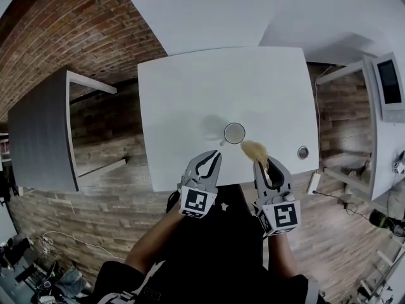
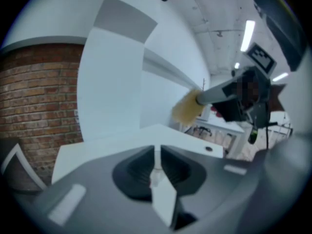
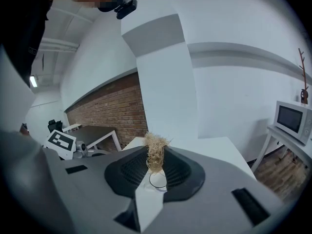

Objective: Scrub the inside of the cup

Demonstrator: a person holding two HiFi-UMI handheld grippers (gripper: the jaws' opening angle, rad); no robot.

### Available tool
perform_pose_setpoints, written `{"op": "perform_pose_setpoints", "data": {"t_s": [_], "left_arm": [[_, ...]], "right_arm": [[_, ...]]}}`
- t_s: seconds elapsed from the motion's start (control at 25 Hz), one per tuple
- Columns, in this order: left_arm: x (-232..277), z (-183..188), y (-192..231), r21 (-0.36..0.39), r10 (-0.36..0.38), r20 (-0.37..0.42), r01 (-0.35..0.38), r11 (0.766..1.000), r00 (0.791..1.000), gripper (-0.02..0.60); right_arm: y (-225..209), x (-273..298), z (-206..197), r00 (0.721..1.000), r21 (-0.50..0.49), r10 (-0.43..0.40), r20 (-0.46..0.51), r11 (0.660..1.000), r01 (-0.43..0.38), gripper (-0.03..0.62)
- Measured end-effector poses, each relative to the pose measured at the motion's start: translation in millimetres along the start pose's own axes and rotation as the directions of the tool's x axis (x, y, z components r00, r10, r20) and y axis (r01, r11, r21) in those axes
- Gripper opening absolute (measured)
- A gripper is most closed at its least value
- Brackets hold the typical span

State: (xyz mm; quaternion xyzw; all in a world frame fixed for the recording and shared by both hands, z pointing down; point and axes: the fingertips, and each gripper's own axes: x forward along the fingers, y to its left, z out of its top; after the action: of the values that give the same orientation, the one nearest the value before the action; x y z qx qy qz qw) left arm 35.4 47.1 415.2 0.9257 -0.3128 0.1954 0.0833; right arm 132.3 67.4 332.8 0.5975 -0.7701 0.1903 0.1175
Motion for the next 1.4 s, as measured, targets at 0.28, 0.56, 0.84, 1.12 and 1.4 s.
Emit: {"op": "perform_pose_setpoints", "data": {"t_s": [0.28,0.56,0.84,1.12,1.4], "left_arm": [[47,-55,-3,0.02,-0.099,-0.156,0.104,0.994,0.983,0.117],[80,-97,-4,0.037,-0.089,-0.229,0.1,0.994,0.969,0.126],[88,-106,0,0.175,-0.059,-0.236,0.102,0.979,0.97,0.061],[86,-106,-2,0.191,-0.089,-0.248,0.139,0.972,0.965,0.06],[87,-105,-1,0.192,-0.106,-0.25,0.156,0.969,0.962,0.06]], "right_arm": [[-11,37,-34,0.983,-0.028,-0.006,-0.181,1.0,0.001,0.064],[-17,59,-62,0.975,-0.046,0.041,-0.218,0.998,-0.052,0.064],[-16,78,-78,0.959,-0.141,0.043,-0.281,0.986,-0.086,0.064],[0,99,-103,0.914,-0.165,0.111,-0.39,0.968,-0.188,0.064],[-1,120,-118,0.863,-0.133,0.109,-0.493,0.971,-0.198,0.064]]}}
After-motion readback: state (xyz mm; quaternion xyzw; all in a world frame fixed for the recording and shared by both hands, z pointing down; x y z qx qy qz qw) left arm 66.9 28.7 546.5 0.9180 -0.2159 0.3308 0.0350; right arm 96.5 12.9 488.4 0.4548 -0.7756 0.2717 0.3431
